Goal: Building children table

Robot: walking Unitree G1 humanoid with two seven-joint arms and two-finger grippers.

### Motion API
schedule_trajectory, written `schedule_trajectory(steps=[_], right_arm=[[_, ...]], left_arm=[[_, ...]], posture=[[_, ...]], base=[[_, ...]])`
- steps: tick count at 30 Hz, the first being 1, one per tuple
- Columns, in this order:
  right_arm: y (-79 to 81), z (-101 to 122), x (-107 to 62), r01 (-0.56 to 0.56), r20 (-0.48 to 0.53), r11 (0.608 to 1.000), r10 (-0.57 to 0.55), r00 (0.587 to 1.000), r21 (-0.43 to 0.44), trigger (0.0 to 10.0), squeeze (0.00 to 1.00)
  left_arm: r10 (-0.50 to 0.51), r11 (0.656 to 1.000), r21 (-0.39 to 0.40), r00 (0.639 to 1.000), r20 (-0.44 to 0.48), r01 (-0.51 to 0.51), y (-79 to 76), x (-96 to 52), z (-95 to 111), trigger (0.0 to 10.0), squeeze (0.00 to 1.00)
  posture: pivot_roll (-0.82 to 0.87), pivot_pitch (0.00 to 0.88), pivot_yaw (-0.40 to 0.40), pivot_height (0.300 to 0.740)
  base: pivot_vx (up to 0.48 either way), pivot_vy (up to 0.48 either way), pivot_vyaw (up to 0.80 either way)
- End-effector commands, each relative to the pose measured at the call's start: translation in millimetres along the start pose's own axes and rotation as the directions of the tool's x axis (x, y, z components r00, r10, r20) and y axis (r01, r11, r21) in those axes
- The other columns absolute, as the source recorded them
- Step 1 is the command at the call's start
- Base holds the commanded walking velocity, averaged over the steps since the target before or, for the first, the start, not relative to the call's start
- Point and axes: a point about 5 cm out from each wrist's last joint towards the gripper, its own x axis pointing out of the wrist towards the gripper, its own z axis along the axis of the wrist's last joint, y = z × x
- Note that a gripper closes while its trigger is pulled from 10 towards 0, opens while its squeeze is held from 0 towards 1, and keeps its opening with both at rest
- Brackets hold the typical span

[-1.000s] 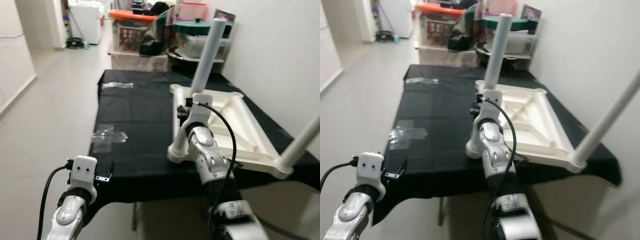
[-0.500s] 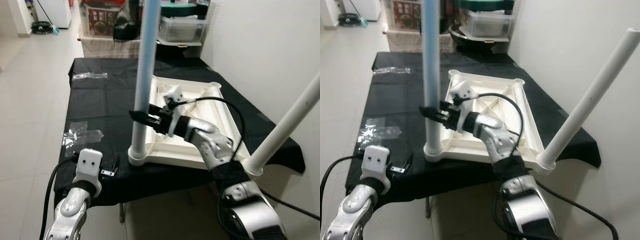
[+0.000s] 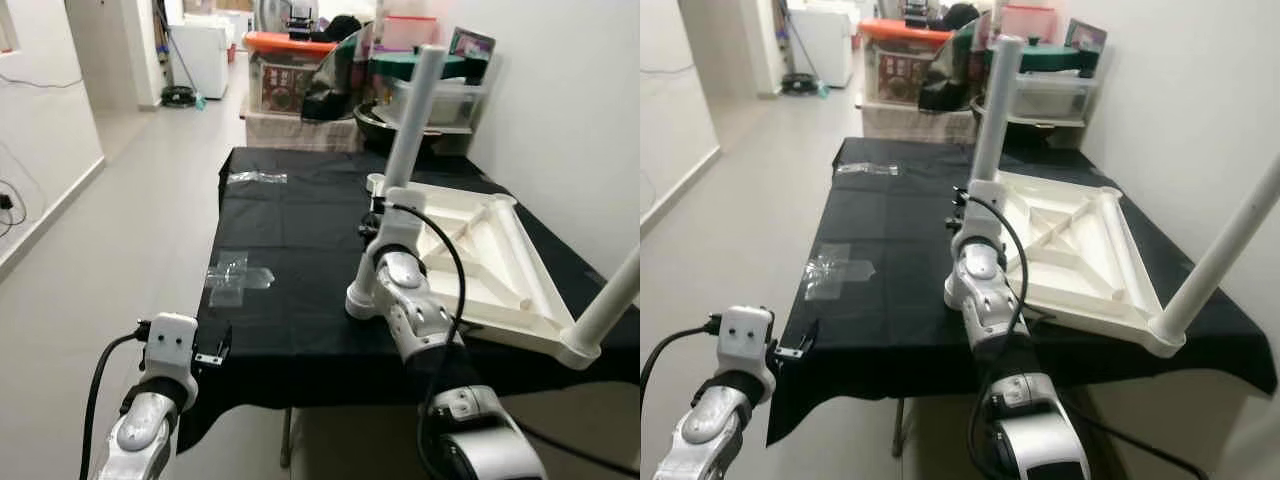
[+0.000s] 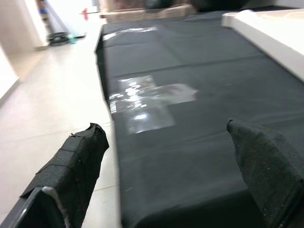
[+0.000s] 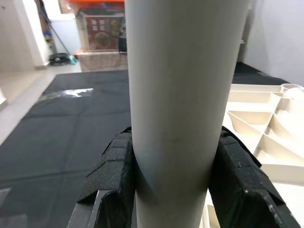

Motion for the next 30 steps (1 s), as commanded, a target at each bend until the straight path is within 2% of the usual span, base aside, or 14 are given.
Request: schedule_trajectory(steps=[1,5,6,8,10,11,18,19,21,24,27,28,29,30], right_arm=[[4.5,-15.9,-5.9,-0.075,-0.068,0.997,0.075,0.995,-0.005,10.0,0.0],[24.8,10.7,-5.9,-0.282,0.077,0.957,0.277,0.958,0.062,10.0,0.0],[29.5,21.6,-4.6,-0.357,0.132,0.931,0.345,0.929,0.074,10.0,1.0],[35.8,32.2,-3.5,-0.493,0.157,0.864,0.475,0.866,0.102,10.0,1.0],[41.2,44.2,-6.2,-0.709,0.147,0.703,0.708,0.691,-0.052,10.0,1.0],[37.7,43.5,-1.9,-0.747,0.109,0.658,0.753,0.649,-0.096,10.0,0.0],[32.6,32.5,7.4,-0.776,0.007,0.612,0.786,0.619,-0.152,10.0,0.0],[35.0,26.2,5.5,-0.801,-0.025,0.574,0.81,0.586,-0.169,2.5,0.0],[37.9,19.0,0.6,-0.845,-0.05,0.511,0.85,0.524,-0.159,2.5,0.0],[35.3,1.0,-4.5,-0.878,-0.135,0.451,0.871,0.472,-0.158,0.0,0.0],[29.6,-4.3,-0.5,-0.842,-0.168,0.515,0.826,0.538,-0.161,0.0,0.0],[6.4,-2.4,20.1,-0.568,-0.142,0.812,0.551,0.822,-0.137,0.0,0.0],[6.4,-2.4,20.1,-0.568,-0.142,0.812,0.551,0.822,-0.137,0.0,0.0],[-20.6,-3.2,29.6,-0.244,-0.119,0.962,0.23,0.966,-0.124,0.0,0.0]], left_arm=[[-0.023,1.0,0.01,1.0,0.003,0.023,-4.5,3.4,2.5,10.0,0.0],[-0.023,1.0,0.009,1.0,0.005,0.023,-4.8,4.2,2.8,10.0,0.0],[-0.023,1.0,0.008,1.0,0.005,0.023,-4.9,3.7,2.5,10.0,0.0],[-0.022,1.0,0.007,1.0,0.005,0.022,-5.1,3.1,1.9,10.0,0.0],[-0.021,1.0,0.006,1.0,0.005,0.021,-5.0,2.5,1.0,10.0,0.0],[-0.021,1.0,0.006,1.0,0.006,0.021,-4.9,2.7,1.0,10.0,0.0],[-0.018,1.0,0.006,1.0,0.012,0.018,-4.0,5.0,2.6,10.0,0.0],[-0.016,1.0,0.007,1.0,0.014,0.016,-3.9,5.5,3.0,10.0,0.0],[-0.015,1.0,0.007,1.0,0.016,0.015,-3.9,5.8,3.5,10.0,0.0],[-0.013,1.0,0.01,1.0,0.017,0.013,-3.3,5.6,4.3,10.0,0.0],[-0.012,1.0,0.01,1.0,0.017,0.012,-2.8,5.1,4.4,10.0,0.0],[-0.013,1.0,0.01,1.0,0.015,0.013,-3.2,4.5,3.8,10.0,0.0],[-0.013,1.0,0.01,1.0,0.015,0.013,-3.2,4.5,3.8,10.0,0.0],[-0.014,1.0,0.01,1.0,0.014,0.014,-3.7,4.0,3.4,10.0,0.0]], posture=[[0.06,0.0,-0.098,0.74],[0.07,0.0,-0.102,0.74],[0.07,0.0,-0.104,0.74],[0.07,0.0,-0.11,0.74],[0.07,0.0,-0.109,0.74],[0.08,0.0,-0.111,0.74],[0.08,0.0,-0.12,0.74],[0.09,0.0,-0.124,0.74],[0.09,0.0,-0.125,0.74],[0.09,0.0,-0.124,0.74],[0.08,0.0,-0.122,0.74],[0.08,0.0,-0.122,0.74],[0.08,0.0,-0.122,0.74],[0.07,0.0,-0.118,0.74]], base=[[0.0,0.0,0.0],[0.0,0.0,0.0],[0.0,0.0,0.0],[0.0,0.0,0.0],[0.0,0.0,0.0],[0.0,0.0,0.0],[0.0,0.0,0.0],[0.0,0.0,0.0],[0.0,0.0,0.0],[0.0,0.0,0.0],[0.0,0.0,0.0],[0.0,0.0,0.0],[0.0,0.0,0.0],[0.0,0.0,0.0]])
